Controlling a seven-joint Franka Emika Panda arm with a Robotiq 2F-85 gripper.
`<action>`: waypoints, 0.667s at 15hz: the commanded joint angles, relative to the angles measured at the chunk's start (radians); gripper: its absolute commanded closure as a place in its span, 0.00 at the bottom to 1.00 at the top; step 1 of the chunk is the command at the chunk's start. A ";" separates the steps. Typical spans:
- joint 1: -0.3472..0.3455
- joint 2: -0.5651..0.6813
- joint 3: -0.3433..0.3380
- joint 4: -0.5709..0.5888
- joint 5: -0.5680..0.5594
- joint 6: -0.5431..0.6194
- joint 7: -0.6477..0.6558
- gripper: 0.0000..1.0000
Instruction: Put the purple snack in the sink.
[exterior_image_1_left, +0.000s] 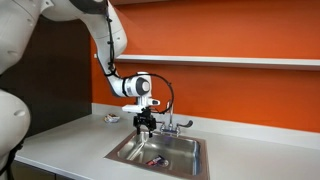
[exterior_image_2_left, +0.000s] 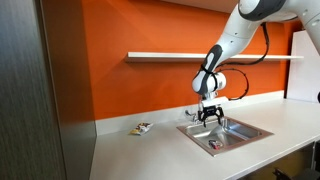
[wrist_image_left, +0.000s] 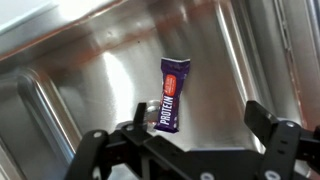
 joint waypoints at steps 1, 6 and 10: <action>0.016 -0.152 0.029 -0.125 -0.054 -0.057 -0.001 0.00; 0.035 -0.308 0.075 -0.251 -0.107 -0.116 0.023 0.00; 0.032 -0.430 0.122 -0.340 -0.134 -0.167 0.037 0.00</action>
